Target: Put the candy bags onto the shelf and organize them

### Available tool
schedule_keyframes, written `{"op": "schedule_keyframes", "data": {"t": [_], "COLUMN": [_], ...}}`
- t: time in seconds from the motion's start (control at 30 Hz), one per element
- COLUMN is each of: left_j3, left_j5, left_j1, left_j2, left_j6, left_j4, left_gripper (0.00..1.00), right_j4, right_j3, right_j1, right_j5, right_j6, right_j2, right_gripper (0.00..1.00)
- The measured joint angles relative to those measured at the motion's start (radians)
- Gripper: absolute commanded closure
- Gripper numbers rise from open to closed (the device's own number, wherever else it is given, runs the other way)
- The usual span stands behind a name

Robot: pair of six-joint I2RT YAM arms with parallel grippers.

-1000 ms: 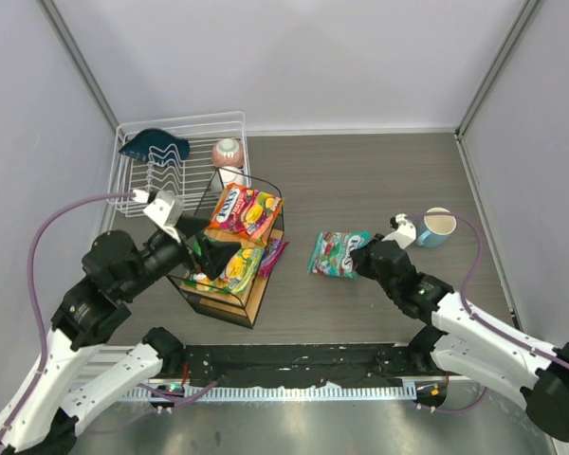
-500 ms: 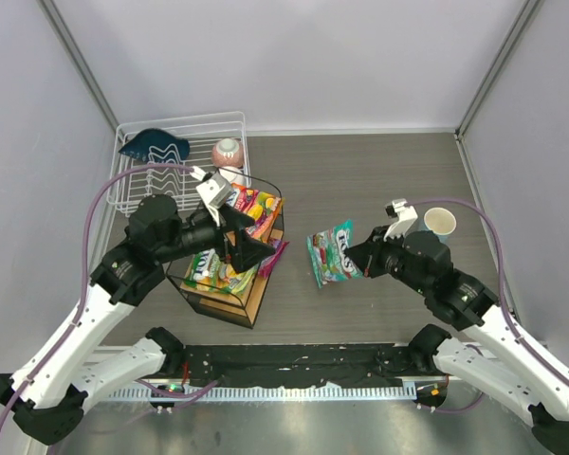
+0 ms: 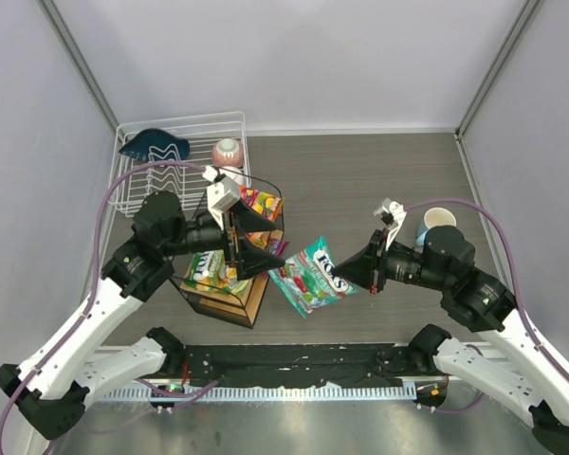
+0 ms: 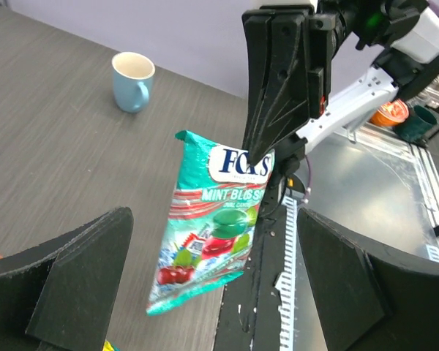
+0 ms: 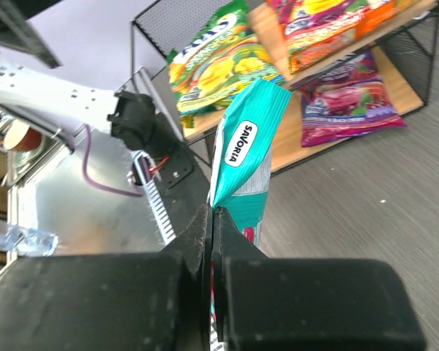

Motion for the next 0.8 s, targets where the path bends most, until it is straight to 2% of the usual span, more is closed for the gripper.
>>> {"op": "schedule_keyframes", "data": {"t": [0.2,0.4,0.5,0.63,0.8], "left_j3": [-0.012,-0.013,-0.013,-0.011,0.006], "left_j5": [0.063,0.071,0.067,0.064,0.06], "left_j1": [-0.011,-0.081,-0.117,-0.161,-0.2], "left_j2": [0.072,0.133,0.153,0.185,0.238], "left_j6": [-0.011,-0.01,-0.009,-0.006,-0.005], "left_j4": [0.056,0.085,0.097,0.107,0.113], "left_gripper": [0.0,0.0,0.07,0.23,0.31], "right_j4": [0.028,0.061,0.07,0.083,0.109], "right_j3": [0.001,0.005,0.005,0.005,0.005], "right_j1": [0.0,0.0,0.0,0.0,0.0], "right_j5": [-0.104,-0.145,-0.152,-0.157,-0.16], "right_j6": [0.017,0.035,0.042,0.046,0.056], "right_j2": [-0.017,-0.019,-0.019,-0.019,-0.019], "right_gripper": [0.99,0.99,0.99,0.99,0.99]}}
